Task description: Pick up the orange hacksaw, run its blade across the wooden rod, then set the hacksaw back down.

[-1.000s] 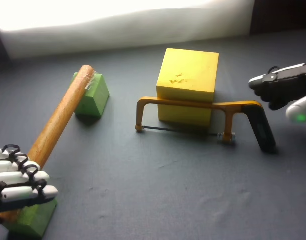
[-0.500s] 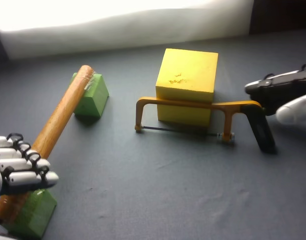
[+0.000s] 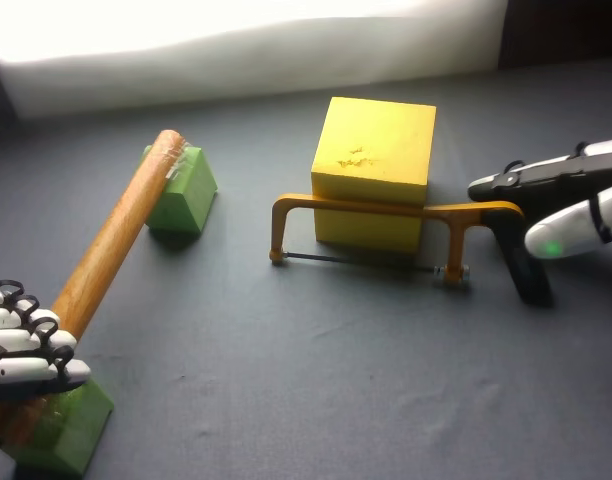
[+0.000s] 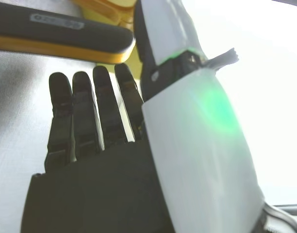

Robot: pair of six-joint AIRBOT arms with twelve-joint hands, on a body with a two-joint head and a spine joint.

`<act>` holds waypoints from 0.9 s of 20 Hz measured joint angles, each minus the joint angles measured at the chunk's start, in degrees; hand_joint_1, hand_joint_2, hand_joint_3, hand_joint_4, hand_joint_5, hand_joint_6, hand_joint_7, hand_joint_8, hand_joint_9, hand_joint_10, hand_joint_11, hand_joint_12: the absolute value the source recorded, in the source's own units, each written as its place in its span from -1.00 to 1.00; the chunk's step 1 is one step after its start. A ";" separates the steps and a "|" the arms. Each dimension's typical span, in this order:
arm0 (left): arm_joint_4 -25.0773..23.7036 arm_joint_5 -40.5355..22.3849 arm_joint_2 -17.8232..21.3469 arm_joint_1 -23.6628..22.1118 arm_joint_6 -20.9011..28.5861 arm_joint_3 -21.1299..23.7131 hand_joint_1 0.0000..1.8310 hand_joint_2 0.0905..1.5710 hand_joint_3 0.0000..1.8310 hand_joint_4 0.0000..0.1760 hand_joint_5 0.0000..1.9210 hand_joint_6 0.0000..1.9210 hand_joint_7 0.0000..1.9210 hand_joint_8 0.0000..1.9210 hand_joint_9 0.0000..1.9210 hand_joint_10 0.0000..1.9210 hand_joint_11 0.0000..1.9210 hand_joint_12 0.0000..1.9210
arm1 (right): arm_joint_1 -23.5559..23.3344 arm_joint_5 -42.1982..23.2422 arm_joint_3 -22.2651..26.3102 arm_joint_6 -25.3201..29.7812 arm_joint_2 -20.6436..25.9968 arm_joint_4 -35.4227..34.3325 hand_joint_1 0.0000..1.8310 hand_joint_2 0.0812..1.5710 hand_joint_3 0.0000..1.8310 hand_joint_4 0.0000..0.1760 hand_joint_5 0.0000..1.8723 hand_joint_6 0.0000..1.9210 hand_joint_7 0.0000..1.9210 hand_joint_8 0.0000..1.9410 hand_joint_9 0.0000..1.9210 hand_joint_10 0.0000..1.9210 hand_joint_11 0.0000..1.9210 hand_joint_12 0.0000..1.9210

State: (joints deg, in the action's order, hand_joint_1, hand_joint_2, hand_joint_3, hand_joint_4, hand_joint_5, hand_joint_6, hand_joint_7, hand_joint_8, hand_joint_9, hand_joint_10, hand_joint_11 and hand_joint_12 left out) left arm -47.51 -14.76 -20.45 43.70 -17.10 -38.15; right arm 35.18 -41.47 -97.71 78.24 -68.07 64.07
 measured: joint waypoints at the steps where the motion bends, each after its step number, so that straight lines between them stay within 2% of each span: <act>1: 0.00 -0.20 0.00 0.15 0.00 0.02 -1.00 0.49 -1.00 -1.00 -0.85 -1.00 -0.85 -1.00 -0.88 -1.00 -1.00 -0.64 | -0.07 -0.13 -0.55 -0.04 -0.74 -0.24 -0.02 0.33 -1.00 -1.00 -0.79 -1.00 -0.85 -1.00 -0.83 -1.00 -1.00 -0.30; 4: 0.00 -0.70 0.00 0.15 0.00 0.07 -1.00 0.49 -1.00 -1.00 -0.86 -1.00 -0.85 -1.00 -0.89 -1.00 -1.00 -0.68 | -1.09 1.18 -0.83 -0.90 -2.10 -0.57 0.01 0.33 -1.00 -1.00 -0.79 -1.00 -0.85 -1.00 -0.83 -1.00 -1.00 -0.35; 13: -0.04 -1.57 0.26 0.39 0.00 0.48 -1.00 0.50 -1.00 -1.00 -0.85 -1.00 -0.85 -1.00 -0.90 -1.00 -1.00 -0.67 | -1.90 2.99 -1.16 -3.17 -4.81 -2.47 0.00 0.31 -1.00 -1.00 -0.80 -1.00 -0.85 -1.00 -0.83 -1.00 -1.00 -0.30; 14: -0.02 -1.33 0.37 0.39 0.00 0.90 -1.00 0.49 -1.00 -1.00 -0.88 -1.00 -0.87 -1.00 -0.92 -1.00 -1.00 -0.75 | -1.90 3.17 -1.25 -3.54 -5.05 -2.58 0.00 0.31 -1.00 -1.00 -0.81 -1.00 -0.85 -1.00 -0.83 -1.00 -1.00 -0.29; 18: -0.15 -1.60 0.63 0.39 0.00 1.88 -1.00 0.51 -1.00 -1.00 -0.88 -1.00 -0.88 -1.00 -0.93 -1.00 -1.00 -0.76 | -2.49 4.00 -1.27 -4.76 -5.64 -2.40 0.03 0.32 -1.00 -1.00 -0.80 -1.00 -0.84 -1.00 -0.82 -1.00 -1.00 -0.28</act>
State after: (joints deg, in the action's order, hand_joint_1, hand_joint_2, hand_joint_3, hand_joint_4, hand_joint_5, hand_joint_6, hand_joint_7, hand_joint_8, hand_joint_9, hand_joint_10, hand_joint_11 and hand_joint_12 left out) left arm -47.66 -16.36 -19.81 44.10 -17.10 -36.27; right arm 32.69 -37.47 -98.98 73.47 -73.71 61.67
